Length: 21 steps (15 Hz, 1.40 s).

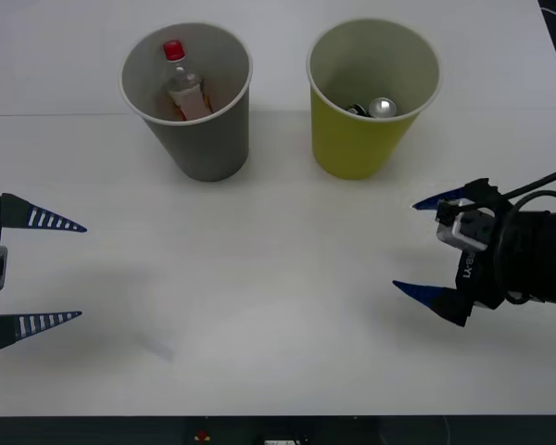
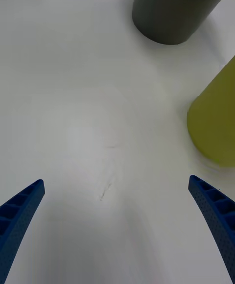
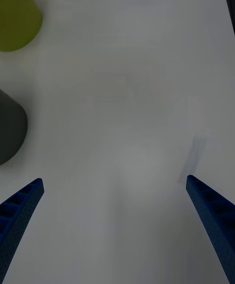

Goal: Put the can into the green bin and the plastic bottle into the gray bin

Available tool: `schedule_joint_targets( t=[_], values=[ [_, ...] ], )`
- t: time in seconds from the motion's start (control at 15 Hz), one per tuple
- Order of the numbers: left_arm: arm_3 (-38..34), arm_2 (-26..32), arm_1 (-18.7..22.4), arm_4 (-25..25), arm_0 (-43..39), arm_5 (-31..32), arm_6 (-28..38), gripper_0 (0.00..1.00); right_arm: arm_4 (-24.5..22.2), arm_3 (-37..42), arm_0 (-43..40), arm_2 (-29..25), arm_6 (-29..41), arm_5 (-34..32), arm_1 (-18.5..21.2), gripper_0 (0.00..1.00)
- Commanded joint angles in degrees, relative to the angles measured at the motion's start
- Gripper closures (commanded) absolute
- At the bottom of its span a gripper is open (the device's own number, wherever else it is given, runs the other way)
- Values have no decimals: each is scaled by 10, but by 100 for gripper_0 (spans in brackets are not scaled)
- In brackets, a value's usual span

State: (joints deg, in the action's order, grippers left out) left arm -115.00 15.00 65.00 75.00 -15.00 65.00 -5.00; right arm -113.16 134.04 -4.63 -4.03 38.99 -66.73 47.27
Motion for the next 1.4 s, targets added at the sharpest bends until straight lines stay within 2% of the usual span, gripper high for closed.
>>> schedule_joint_targets(
  t=[0.07,0.47,0.87,1.13,1.4],
  values=[
    [0,0,0,0,0,0,0,0,28,0,-30,-10,-16,20,63,0],
    [0,0,0,0,0,0,0,0,101,0,-86,-58,-46,37,157,0],
    [0,0,0,0,0,0,0,0,164,3,-172,-130,-102,61,226,0],
    [0,0,0,0,0,0,0,0,189,10,-230,-169,-125,92,250,0],
    [0,0,0,0,0,0,0,0,213,10,-237,-172,-141,99,259,0]
  ],
)
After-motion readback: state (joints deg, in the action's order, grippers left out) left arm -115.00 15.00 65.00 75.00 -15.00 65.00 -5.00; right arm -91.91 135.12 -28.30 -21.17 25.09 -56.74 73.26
